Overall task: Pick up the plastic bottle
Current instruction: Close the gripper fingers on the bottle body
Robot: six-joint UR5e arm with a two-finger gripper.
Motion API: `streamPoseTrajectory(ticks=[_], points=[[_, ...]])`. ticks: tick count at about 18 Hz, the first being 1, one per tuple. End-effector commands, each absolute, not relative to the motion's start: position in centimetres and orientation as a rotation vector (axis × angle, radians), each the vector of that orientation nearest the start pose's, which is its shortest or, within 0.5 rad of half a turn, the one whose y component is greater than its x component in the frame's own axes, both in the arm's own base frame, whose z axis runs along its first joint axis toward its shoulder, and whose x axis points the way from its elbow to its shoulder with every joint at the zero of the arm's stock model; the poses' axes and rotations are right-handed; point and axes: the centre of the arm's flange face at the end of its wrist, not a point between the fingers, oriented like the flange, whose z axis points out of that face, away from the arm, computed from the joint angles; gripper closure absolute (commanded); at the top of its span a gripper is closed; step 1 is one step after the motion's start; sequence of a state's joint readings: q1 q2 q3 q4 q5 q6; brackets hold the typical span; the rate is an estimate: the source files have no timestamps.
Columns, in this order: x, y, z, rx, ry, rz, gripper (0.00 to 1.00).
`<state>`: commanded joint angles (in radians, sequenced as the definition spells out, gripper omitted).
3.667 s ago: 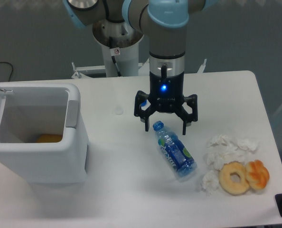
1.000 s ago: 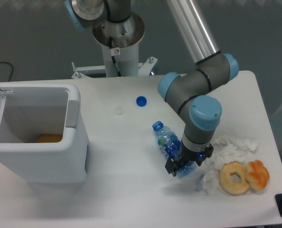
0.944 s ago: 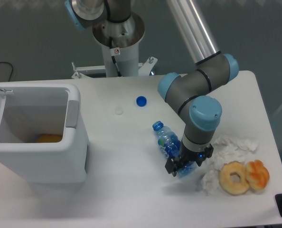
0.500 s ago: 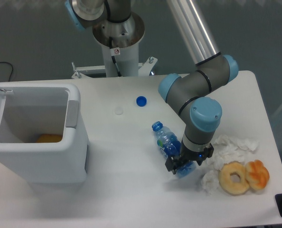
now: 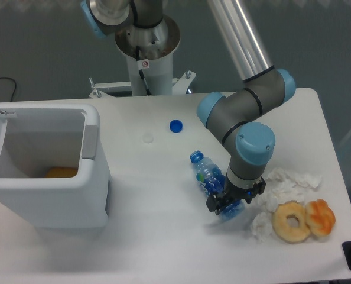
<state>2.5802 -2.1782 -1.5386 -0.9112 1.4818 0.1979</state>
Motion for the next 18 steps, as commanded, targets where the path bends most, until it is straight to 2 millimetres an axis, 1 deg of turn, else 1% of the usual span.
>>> streamPoseTrajectory(ticks=[9, 14, 16, 18], points=[[-50.1, 48.2, 19.6, -2.790, -1.191, -0.051, 0.00], [-50.0, 48.3, 19.7, -2.792, -1.184, -0.050, 0.00], [-50.1, 48.2, 19.7, -2.793, -1.177, -0.048, 0.04], [-50.1, 48.2, 19.7, -2.793, -1.174, -0.050, 0.10]])
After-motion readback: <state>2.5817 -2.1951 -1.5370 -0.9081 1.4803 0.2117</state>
